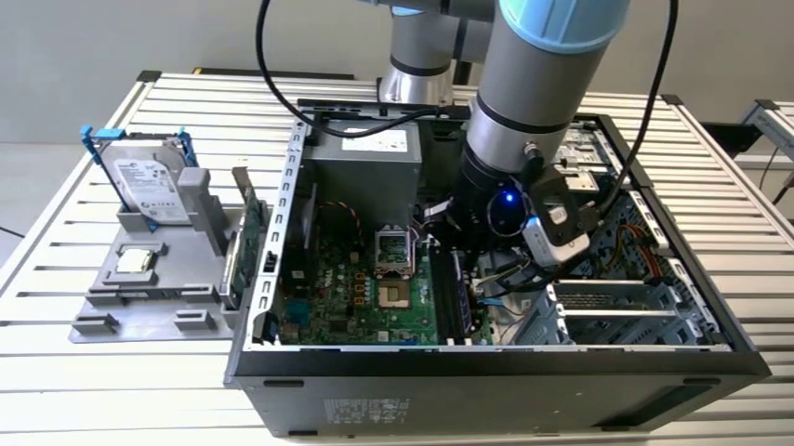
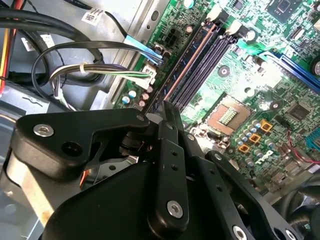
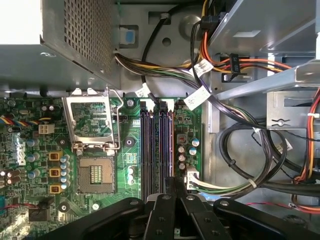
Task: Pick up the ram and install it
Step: 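Press down the ram until it locks into place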
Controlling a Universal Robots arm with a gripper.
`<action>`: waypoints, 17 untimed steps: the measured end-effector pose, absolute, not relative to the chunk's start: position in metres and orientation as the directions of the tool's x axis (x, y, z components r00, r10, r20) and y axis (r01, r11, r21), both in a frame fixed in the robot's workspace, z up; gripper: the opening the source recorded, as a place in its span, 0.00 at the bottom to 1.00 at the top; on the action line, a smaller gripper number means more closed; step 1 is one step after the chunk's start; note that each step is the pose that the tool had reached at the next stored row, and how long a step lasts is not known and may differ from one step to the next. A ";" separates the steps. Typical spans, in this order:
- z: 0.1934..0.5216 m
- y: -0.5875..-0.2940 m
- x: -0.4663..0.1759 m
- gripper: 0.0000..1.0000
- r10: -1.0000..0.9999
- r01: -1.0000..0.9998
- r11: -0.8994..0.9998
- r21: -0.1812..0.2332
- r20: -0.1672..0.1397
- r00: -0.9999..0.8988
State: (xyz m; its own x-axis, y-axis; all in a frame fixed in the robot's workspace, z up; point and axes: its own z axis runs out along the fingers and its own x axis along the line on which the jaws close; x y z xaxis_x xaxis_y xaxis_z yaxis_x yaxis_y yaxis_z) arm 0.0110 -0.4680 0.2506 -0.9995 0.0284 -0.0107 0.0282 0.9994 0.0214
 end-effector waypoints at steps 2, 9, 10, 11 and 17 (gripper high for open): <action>0.251 -0.468 0.011 0.00 0.028 0.028 0.999 0.021 -0.011 -1.000; 0.252 -0.468 0.011 0.00 0.022 0.022 1.000 0.021 -0.011 -1.000; 0.252 -0.468 0.011 0.00 0.016 0.015 1.000 0.021 -0.011 -1.000; 0.252 -0.468 0.011 0.00 0.008 0.008 1.000 0.021 -0.011 -1.000; 0.252 -0.468 0.010 0.00 -0.047 -0.047 0.999 0.021 -0.011 -0.999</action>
